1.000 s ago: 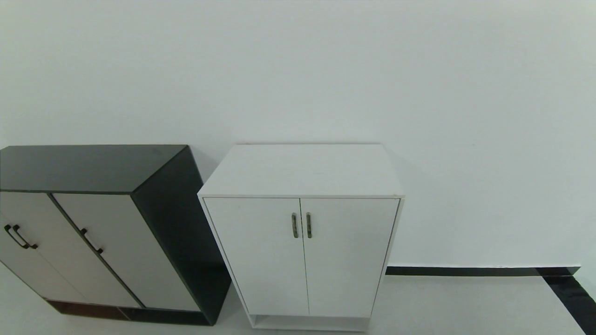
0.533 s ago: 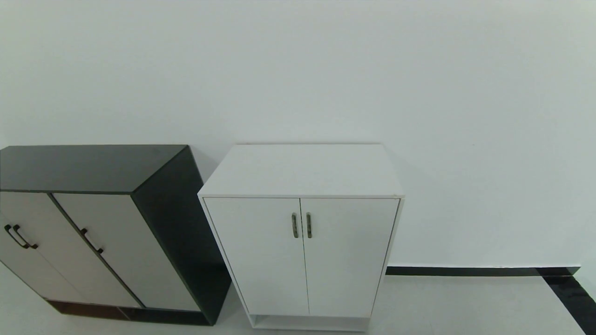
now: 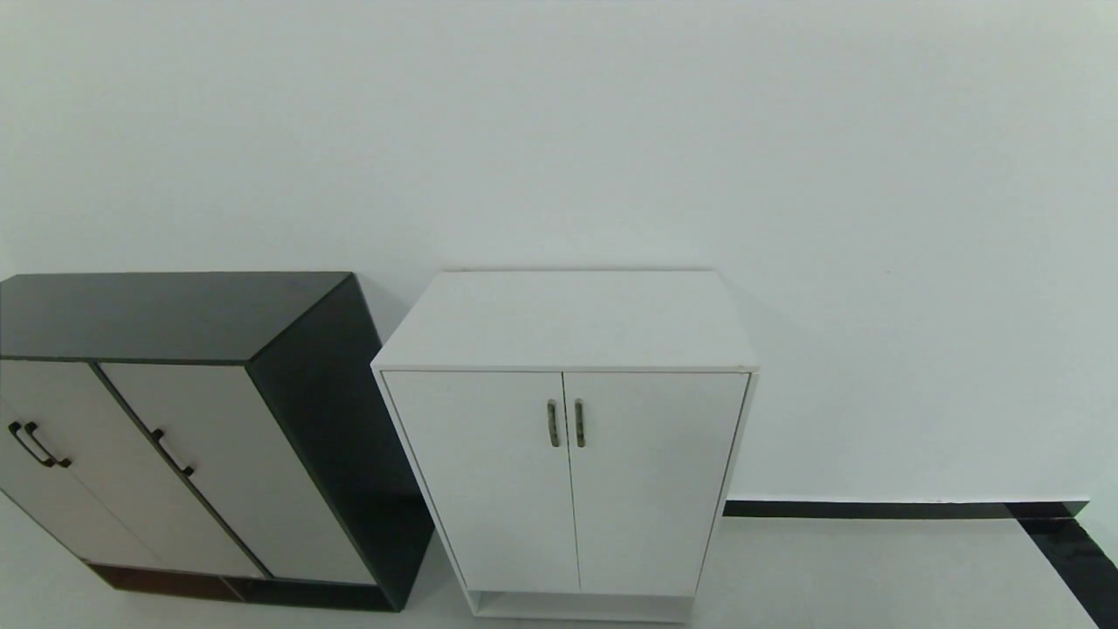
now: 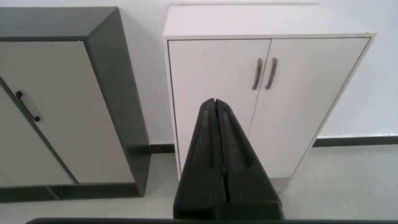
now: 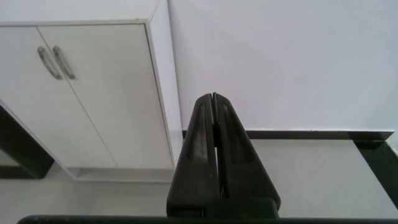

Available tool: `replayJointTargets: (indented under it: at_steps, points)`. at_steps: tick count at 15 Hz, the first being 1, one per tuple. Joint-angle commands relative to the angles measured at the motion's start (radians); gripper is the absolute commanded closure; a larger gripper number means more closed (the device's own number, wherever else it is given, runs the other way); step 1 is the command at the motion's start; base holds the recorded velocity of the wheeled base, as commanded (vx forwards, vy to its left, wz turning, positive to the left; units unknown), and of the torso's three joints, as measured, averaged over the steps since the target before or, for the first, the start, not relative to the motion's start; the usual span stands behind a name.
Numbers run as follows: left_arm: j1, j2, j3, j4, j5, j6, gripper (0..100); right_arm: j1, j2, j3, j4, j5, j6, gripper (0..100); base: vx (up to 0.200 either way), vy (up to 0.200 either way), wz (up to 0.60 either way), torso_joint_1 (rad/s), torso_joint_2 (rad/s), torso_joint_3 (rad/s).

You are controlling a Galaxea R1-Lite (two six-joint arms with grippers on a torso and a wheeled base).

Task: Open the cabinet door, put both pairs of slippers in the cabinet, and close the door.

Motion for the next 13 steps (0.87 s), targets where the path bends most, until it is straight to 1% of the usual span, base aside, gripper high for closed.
replayJointTargets:
  at_steps: [1,3,13]
  points:
    - [0.000,0.001,0.000,0.000,0.000,0.001,100,-0.003,-0.035,0.000,0.001,0.000,0.000,100,0.000,0.000,0.00,0.000,0.00,0.000]
    - [0.000,0.001,0.000,0.000,0.000,0.005,100,-0.003,-0.035,0.000,0.000,0.000,0.003,100,0.000,0.000,0.00,0.000,0.00,0.000]
    - [0.000,0.001,0.000,0.000,0.000,0.005,100,-0.001,-0.035,0.000,-0.002,0.004,0.014,100,0.000,0.000,0.00,0.000,0.00,0.000]
